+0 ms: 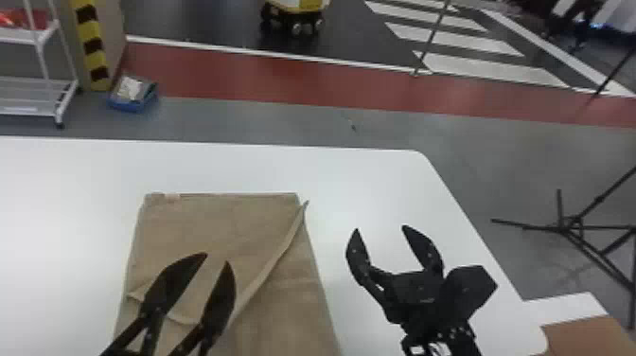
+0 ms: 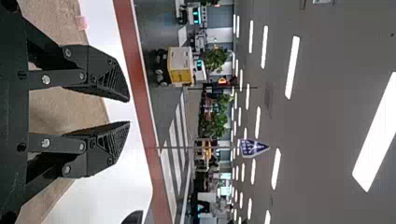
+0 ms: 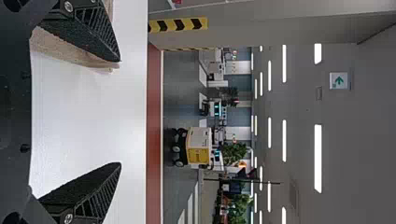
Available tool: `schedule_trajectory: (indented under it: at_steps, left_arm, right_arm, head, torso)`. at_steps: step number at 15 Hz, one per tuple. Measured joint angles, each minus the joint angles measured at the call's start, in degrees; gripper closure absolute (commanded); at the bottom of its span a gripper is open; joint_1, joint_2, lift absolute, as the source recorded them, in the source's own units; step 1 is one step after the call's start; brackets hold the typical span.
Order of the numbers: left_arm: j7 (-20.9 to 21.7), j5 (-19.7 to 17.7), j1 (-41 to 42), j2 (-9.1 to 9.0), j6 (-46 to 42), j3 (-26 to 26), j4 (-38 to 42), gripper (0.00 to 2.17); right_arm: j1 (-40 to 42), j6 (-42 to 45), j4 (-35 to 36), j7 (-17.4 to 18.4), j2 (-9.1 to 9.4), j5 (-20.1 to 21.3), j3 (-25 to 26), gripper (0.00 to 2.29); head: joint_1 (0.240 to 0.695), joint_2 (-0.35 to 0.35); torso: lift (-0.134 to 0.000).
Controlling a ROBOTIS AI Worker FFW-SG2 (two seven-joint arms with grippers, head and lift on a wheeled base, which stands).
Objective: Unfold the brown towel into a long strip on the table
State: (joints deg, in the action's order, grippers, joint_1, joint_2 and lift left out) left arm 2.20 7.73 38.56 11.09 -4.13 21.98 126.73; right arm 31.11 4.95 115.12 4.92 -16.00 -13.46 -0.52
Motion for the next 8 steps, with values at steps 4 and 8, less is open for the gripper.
schedule_trajectory:
  at_steps: [4,8]
  left_arm:
    - [-0.06,0.0,0.71,0.65,-3.75,2.27,-2.57,0.02]
    - [-3.52,-1.46,0.53,0.42,-3.82,-1.25,-2.58,0.02]
  right_arm:
    - [0.86,-0.17,1.15,-0.16,-0.07,-0.23,0.95,0.08]
    - [1.68,-8.61,6.03,-8.2,0.14,6.81,0.01,0.05]
  head:
    - [0.695,-0.35]
    - [0.695,-0.274]
  torso:
    - [-0.124]
    - [-0.124]
